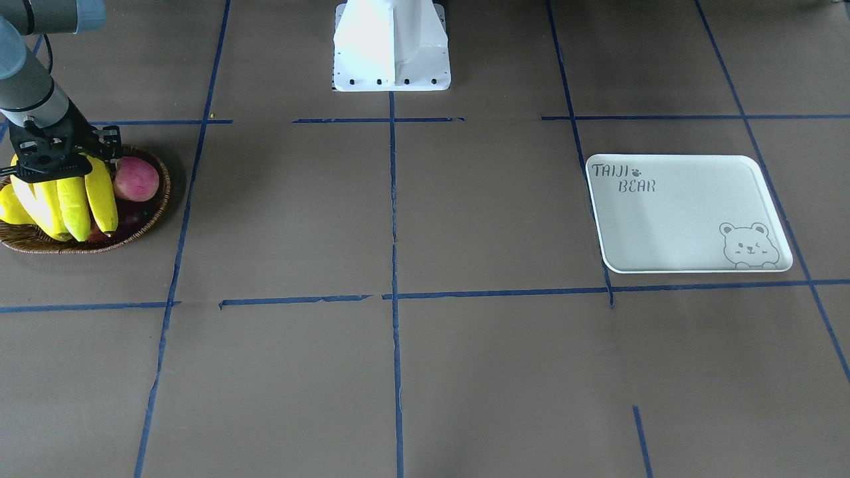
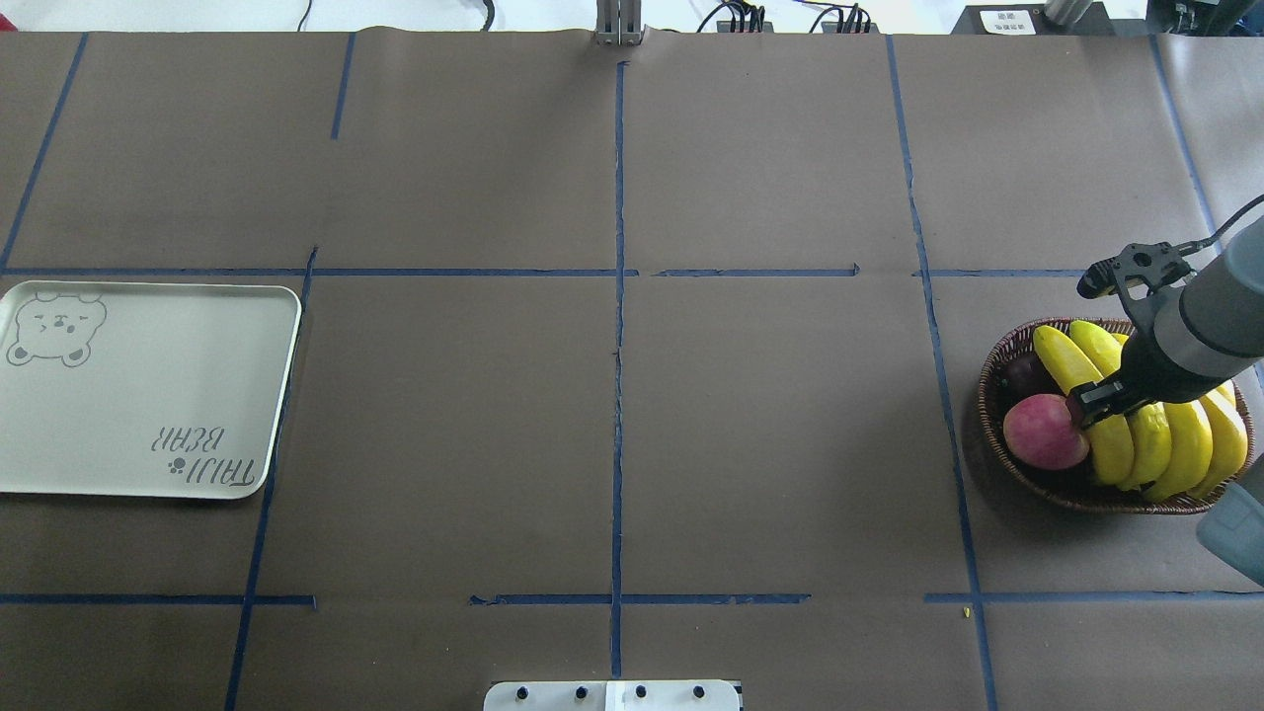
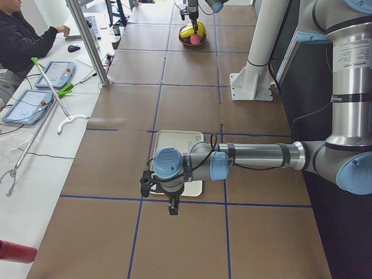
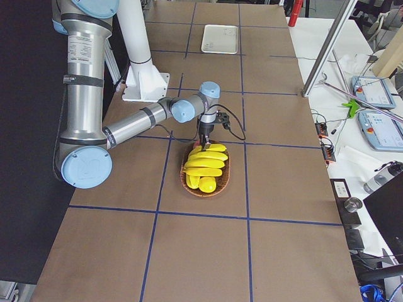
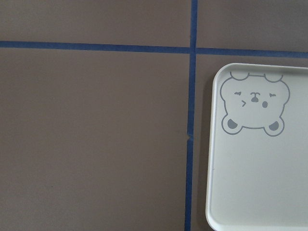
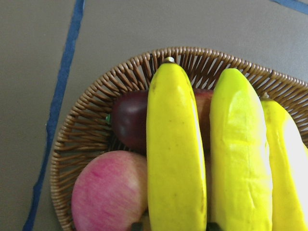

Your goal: Transfer all bananas from basket to plate

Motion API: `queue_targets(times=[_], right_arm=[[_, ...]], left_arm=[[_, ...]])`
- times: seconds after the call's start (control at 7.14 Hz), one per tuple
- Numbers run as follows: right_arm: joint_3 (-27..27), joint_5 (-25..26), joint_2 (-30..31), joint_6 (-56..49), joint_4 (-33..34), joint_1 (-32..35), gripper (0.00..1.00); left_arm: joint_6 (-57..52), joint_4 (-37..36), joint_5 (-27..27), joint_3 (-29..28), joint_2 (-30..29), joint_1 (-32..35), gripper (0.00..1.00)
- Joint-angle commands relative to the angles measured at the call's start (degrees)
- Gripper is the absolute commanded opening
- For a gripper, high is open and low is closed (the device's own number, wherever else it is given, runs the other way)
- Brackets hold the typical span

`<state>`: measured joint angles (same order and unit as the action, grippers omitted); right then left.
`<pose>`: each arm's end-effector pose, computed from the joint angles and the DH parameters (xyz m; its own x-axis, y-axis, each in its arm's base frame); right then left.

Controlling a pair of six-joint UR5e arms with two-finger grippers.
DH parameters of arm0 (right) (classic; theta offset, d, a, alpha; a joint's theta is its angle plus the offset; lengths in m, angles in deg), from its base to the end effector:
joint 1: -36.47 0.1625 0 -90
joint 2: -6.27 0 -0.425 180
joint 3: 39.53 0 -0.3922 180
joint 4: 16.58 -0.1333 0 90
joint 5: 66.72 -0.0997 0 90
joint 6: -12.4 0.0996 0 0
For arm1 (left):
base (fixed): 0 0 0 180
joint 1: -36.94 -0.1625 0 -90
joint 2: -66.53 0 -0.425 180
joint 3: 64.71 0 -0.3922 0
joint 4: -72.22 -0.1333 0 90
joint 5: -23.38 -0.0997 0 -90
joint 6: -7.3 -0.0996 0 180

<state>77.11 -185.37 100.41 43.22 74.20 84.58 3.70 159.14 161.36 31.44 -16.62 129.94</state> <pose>-0.2412 -0.3970 0.4806 0.7771 -0.2623 0.5721 0.2587 0.9618 0.0896 -0.0821 -0.4329 0.6624 0.6679 -0.0212 -0.7440 0.0103 0.9998 -0.0192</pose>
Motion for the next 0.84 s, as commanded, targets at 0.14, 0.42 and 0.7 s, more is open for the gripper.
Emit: queue_targets(times=[0.14,0.42,0.7], right_arm=[[-0.10,0.00,-0.10,0.03,0.00,-0.12,0.35],[0.60,-0.09,-0.19,0.03,-0.08,0.05,0.04],[2.70,-0.44,0.25,-0.14,0.00,1.01,0.03]], left_arm=[[0.00,0.00,0.00,0.09,-0.17,0.07,1.00],[0.09,0.00,0.09,0.09,-0.44,0.07,1.00],[0.17,0.00,0.09,0.09,-0.61,0.07,1.00]])
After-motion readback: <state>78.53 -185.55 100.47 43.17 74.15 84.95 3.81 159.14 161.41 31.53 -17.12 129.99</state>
